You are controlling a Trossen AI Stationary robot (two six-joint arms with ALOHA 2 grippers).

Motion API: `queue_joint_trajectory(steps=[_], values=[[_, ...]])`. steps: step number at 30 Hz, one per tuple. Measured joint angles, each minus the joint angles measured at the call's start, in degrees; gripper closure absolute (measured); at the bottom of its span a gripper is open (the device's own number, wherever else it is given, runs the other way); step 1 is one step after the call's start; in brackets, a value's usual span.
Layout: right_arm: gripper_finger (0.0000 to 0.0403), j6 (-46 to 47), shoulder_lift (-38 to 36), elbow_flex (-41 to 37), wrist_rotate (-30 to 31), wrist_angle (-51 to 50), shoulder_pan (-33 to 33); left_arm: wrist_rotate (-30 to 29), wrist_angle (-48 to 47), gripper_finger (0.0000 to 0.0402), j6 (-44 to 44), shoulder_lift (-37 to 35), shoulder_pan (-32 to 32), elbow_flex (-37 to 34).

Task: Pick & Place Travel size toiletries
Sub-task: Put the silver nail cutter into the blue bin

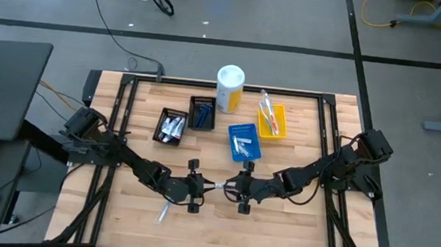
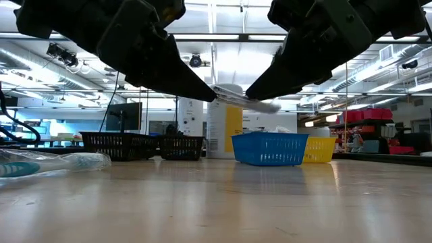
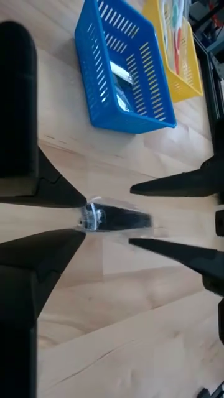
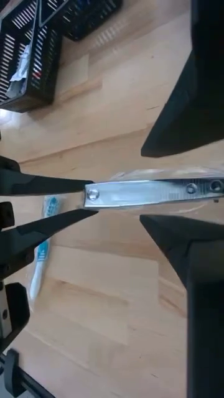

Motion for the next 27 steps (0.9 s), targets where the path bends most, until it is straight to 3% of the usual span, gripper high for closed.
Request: queue_joint_trajectory(steps=[10,16,21,24,27], values=[[0.0393,-0.1,0.0,0.0,0.0,-0.1,-0.1,0.0,4.5,0.0334,3.6,0.0,0.0,0.0],[0.0397,2.5,0.0,0.0,1.0,0.3,-0.1,1.1,4.5,0.0343,3.7,0.0,0.0,0.0],[0.0377,5.3,0.0,0.0,-3.2,0.3,-0.1,8.9,2.3,0.0353,1.9,0.0,0.2,0.0],[0.0353,5.1,0.0,0.0,-3.2,0.3,-0.1,14.3,-3.7,0.0335,-2.7,0.0,0.7,0.0],[0.0323,5.1,0.0,0.0,-3.1,0.3,-0.2,15.6,-10.5,0.03,-4.1,0.0,0.9,0.0]])
